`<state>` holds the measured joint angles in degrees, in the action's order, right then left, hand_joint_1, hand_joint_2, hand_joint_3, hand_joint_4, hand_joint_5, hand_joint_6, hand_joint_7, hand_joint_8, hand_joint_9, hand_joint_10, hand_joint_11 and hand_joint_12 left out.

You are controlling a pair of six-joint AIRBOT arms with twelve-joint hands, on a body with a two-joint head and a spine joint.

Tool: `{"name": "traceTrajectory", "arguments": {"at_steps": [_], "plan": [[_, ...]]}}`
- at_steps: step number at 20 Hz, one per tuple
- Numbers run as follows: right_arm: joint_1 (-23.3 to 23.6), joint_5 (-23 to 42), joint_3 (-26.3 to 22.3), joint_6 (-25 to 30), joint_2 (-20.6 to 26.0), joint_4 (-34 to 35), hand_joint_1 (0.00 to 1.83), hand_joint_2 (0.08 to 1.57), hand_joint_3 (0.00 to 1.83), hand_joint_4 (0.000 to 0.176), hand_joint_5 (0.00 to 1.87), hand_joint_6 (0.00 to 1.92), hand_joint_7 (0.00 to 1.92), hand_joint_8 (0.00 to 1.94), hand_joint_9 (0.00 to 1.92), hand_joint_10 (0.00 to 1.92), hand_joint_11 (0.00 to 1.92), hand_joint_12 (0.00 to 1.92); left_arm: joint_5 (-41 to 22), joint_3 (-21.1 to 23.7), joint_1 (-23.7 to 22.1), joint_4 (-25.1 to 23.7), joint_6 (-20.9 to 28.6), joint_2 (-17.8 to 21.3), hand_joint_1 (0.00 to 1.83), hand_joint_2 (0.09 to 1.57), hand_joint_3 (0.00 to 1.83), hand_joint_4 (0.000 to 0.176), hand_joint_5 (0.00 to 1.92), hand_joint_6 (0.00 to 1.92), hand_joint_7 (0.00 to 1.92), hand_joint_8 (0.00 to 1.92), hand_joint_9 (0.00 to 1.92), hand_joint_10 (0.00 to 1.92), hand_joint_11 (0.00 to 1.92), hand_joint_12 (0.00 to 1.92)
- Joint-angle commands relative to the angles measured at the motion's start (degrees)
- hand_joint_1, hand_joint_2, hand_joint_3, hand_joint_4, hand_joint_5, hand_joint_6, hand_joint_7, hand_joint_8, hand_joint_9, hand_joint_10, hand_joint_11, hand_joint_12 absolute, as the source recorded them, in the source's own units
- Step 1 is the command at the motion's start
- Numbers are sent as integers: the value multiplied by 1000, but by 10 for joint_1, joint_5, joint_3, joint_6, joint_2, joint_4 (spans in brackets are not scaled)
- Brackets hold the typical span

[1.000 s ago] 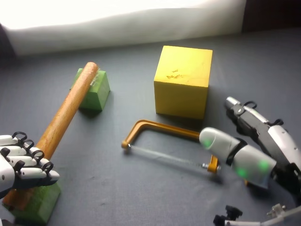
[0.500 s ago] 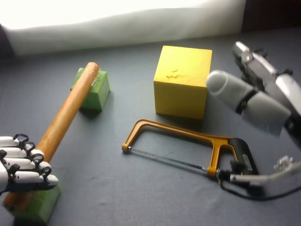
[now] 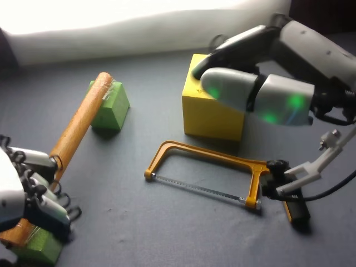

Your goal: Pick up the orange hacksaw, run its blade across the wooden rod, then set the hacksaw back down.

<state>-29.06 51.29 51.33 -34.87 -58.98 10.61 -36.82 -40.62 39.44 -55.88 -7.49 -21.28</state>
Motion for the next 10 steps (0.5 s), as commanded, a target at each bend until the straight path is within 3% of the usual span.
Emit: {"name": "traceTrajectory", "arguments": {"at_steps": [1, 2, 4, 7, 10], "plan": [[8, 49, 8, 21, 6, -64, 423, 1191, 0, 0, 859, 1408, 990, 1743, 1097, 1908, 1179, 1920, -72, 0, -6, 31, 0, 2, 278, 1312, 3, 0, 652, 1374, 766, 1436, 742, 1665, 654, 1845], [9, 62, 14, 23, 9, -103, 446, 1202, 2, 0, 787, 1653, 990, 1901, 1148, 1918, 1264, 1921, -86, -1, -5, 43, -2, 3, 303, 1338, 5, 0, 671, 1611, 851, 1660, 881, 1831, 871, 1906], [9, 90, 24, 29, 17, -196, 424, 1252, 11, 0, 857, 1901, 1104, 1939, 1296, 1921, 1443, 1921, -114, -9, -5, 67, -10, 3, 498, 1317, 0, 0, 816, 1883, 993, 1900, 1050, 1917, 1111, 1920], [14, 140, 55, 61, 26, -356, 393, 1332, 18, 0, 1124, 1921, 1303, 1941, 1437, 1921, 1571, 1921, -182, -38, -10, 73, -20, 2, 560, 1323, 1, 0, 1161, 1921, 1247, 1921, 1295, 1921, 1348, 1921], [49, 174, 110, 190, 13, -536, 418, 1376, 13, 0, 1168, 1921, 1339, 1941, 1461, 1921, 1580, 1921, -241, -65, -25, 73, -20, 2, 631, 1299, 0, 0, 1175, 1921, 1269, 1921, 1339, 1921, 1440, 1921]]}}
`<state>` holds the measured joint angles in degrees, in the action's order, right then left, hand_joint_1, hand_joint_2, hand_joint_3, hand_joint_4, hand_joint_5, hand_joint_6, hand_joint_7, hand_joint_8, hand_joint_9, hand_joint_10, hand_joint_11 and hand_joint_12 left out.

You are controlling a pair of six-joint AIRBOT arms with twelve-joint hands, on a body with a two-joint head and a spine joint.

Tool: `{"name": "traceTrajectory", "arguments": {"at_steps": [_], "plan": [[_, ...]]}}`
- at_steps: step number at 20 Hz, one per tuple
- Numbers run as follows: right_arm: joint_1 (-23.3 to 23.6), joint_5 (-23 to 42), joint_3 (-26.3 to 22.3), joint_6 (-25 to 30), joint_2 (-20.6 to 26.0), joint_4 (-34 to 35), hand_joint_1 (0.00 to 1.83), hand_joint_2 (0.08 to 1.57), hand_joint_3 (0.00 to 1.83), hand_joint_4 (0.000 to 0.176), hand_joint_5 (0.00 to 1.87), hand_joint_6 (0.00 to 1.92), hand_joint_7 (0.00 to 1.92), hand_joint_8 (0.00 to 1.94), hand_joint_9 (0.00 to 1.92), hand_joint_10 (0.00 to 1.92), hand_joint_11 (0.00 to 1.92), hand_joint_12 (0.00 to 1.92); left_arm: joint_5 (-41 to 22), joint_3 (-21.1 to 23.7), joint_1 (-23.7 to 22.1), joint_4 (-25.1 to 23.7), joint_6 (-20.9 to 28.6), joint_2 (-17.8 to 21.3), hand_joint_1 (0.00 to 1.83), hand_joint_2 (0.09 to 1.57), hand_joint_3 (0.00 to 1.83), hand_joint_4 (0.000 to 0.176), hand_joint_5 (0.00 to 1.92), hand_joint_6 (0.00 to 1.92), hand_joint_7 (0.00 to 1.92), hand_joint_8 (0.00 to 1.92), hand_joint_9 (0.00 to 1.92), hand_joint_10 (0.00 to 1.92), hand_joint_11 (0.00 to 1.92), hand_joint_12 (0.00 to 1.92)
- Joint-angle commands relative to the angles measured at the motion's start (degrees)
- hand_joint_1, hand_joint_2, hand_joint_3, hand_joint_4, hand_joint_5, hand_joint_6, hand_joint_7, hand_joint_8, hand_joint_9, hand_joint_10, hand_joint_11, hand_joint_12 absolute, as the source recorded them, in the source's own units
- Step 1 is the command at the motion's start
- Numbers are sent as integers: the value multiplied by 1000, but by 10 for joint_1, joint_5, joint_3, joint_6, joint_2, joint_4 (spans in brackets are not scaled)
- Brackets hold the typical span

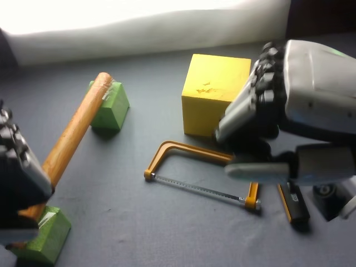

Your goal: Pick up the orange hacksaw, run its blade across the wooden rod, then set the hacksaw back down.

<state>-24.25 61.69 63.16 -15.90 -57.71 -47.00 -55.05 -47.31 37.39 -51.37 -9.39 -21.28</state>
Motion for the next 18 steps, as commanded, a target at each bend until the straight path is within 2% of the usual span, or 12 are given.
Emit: {"name": "traceTrajectory", "arguments": {"at_steps": [1, 4, 9, 12, 16, 18], "plan": [[14, 71, 3, 29, -2, -5, 425, 1385, 11, 0, 1172, 1921, 1342, 1941, 1455, 1921, 1571, 1921, -79, -5, -2, 28, -1, 3, 649, 1287, 0, 0, 1169, 1921, 1264, 1921, 1335, 1921, 1446, 1921], [27, 101, 15, 14, -4, -50, 475, 1402, 6, 0, 1176, 1921, 1331, 1941, 1450, 1921, 1559, 1921, -108, -19, -4, 28, -1, 4, 667, 1282, 0, 0, 1155, 1921, 1247, 1921, 1334, 1921, 1462, 1921], [55, 103, 35, 52, -13, -167, 508, 1404, 0, 0, 1096, 1921, 1256, 1941, 1393, 1921, 1516, 1921, -114, -15, -2, 28, -1, 3, 668, 1299, 4, 0, 1145, 1921, 1240, 1921, 1306, 1921, 1403, 1921], [93, 106, 49, 92, -21, -232, 510, 1408, 1, 0, 1081, 1921, 1251, 1941, 1383, 1921, 1507, 1921, -119, -11, -3, 26, -2, 3, 663, 1325, 6, 0, 1138, 1921, 1236, 1921, 1313, 1921, 1419, 1921], [111, 103, 55, 104, -23, -258, 483, 1421, 5, 0, 1122, 1921, 1260, 1941, 1396, 1921, 1542, 1921, -134, -24, -2, 25, -2, 1, 598, 1355, 11, 0, 1137, 1921, 1252, 1921, 1315, 1921, 1392, 1921], [126, 72, 55, 118, -28, -284, 479, 1430, 8, 0, 1125, 1921, 1265, 1941, 1400, 1921, 1546, 1921, -146, -25, -2, 24, -2, 1, 576, 1364, 10, 0, 1150, 1921, 1271, 1921, 1332, 1921, 1386, 1921]]}}
